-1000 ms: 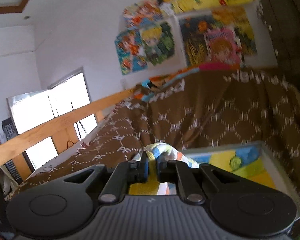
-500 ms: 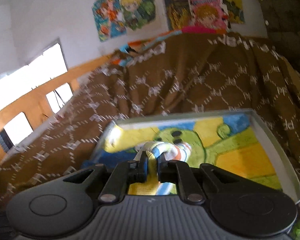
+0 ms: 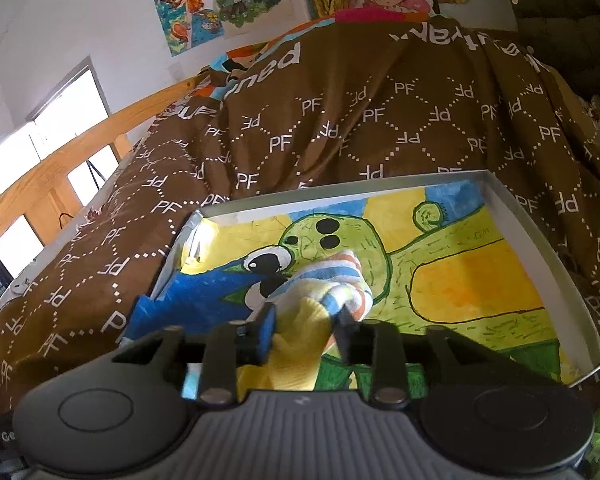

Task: Organize soft objects
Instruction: 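Carry the sock and cloth into the painted tray and open both tools, then move both open tools back over the pile of soft items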

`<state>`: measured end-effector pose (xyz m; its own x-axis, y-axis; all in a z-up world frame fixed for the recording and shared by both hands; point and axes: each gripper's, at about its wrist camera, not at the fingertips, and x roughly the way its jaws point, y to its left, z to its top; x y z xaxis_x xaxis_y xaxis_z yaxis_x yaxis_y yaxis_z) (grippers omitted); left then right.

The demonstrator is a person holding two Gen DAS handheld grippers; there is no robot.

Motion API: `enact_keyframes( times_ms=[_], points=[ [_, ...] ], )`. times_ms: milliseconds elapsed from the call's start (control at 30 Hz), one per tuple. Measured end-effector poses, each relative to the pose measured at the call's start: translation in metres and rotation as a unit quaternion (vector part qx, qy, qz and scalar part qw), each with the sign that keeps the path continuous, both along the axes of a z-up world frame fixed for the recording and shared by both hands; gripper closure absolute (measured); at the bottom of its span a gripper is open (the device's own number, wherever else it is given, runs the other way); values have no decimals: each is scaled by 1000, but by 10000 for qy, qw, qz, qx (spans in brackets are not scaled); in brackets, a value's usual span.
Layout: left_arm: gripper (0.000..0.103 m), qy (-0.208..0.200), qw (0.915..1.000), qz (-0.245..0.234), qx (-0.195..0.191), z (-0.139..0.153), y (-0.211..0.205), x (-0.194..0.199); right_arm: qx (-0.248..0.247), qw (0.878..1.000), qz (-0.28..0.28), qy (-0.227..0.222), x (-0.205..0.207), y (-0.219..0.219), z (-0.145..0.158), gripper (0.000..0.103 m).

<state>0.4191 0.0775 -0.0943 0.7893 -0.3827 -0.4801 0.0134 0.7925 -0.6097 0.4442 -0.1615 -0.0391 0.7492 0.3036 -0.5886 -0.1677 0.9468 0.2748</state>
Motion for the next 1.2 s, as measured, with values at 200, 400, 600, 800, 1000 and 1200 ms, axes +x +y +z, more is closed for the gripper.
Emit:
enact_keyframes(
  times_ms=[200,400,600,800,1000,1200],
  points=[
    [39,-37,9998,85,202,9,-4,-8,-47,10000,12,-83,-9,-6,9,39],
    [31,-85,9986,226,464,24,-8,-21,-63,9992,-51,-387,-29,-21,26,18],
    [20,-360,9929,579,978,50,-9,-48,-160,9957,-6,-911,-61,-33,49,6],
    [6,-792,9881,882,984,83,-8,-90,-175,9878,168,-1541,-104,-40,68,0],
    [1,-1231,9813,1021,1067,106,-15,-140,-231,9750,283,-2192,-158,-45,81,0],
    [1,-1668,9692,1149,1399,123,-33,-185,-315,9662,324,-2539,-205,-48,87,0]
  ],
)
